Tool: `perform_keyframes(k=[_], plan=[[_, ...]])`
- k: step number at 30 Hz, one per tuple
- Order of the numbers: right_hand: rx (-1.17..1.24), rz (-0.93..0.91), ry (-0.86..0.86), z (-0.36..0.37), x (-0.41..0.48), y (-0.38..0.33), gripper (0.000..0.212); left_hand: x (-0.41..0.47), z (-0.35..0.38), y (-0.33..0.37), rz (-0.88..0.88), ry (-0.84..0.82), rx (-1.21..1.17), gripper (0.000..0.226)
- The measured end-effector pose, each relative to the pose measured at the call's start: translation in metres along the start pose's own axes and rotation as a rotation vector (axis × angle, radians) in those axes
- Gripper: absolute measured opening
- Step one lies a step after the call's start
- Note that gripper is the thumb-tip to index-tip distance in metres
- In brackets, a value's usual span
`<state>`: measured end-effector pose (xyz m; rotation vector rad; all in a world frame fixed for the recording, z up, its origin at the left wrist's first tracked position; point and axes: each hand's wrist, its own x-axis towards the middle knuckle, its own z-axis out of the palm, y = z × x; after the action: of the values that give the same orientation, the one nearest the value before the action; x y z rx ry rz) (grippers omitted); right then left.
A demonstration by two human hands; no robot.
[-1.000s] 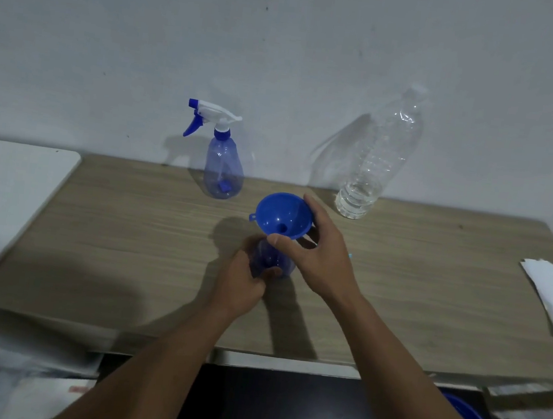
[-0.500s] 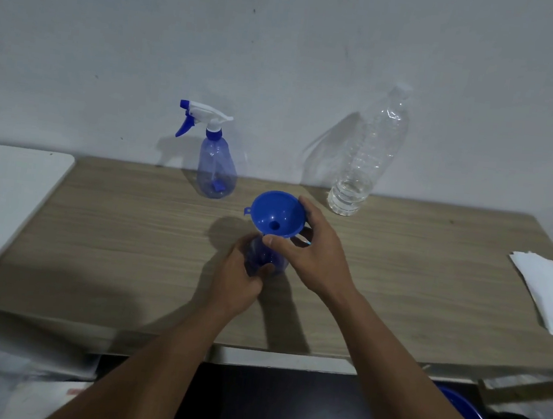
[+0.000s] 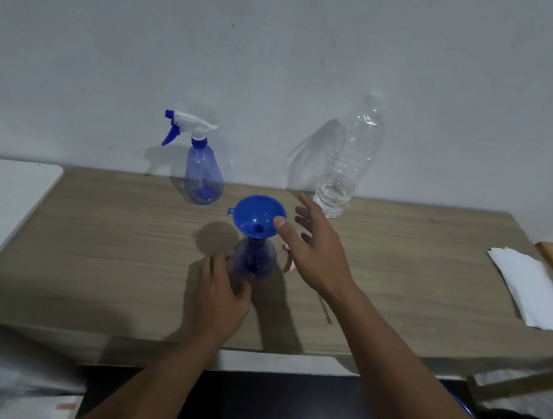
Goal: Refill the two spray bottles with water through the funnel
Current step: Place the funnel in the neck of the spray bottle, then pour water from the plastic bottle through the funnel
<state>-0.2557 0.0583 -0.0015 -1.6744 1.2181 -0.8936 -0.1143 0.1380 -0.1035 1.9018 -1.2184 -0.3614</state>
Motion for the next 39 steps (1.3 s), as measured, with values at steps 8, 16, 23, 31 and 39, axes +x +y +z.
perform_keyframes(k=[8,16,23,31,39], plan=[[-0.222,-0.082,0.185,-0.073,0.045,0.000,0.065,-0.006,0.058,0.073,0.196,-0.174,-0.175,0.012],[-0.298,-0.070,0.227,-0.132,0.129,0.014,0.081,0.099,0.128,0.152,-0.076,-0.142,-0.213,0.046],[-0.239,-0.132,0.074,-0.142,0.180,0.039,0.077,0.179,0.156,0.158,-0.168,-0.188,-0.238,0.086],[-0.172,-0.125,0.016,-0.161,0.186,0.043,0.062,0.164,0.151,0.167,-0.107,-0.212,-0.369,0.071],[-0.157,-0.075,0.023,-0.196,0.128,0.044,0.059,0.102,0.146,0.183,-0.082,-0.262,-0.437,0.066]])
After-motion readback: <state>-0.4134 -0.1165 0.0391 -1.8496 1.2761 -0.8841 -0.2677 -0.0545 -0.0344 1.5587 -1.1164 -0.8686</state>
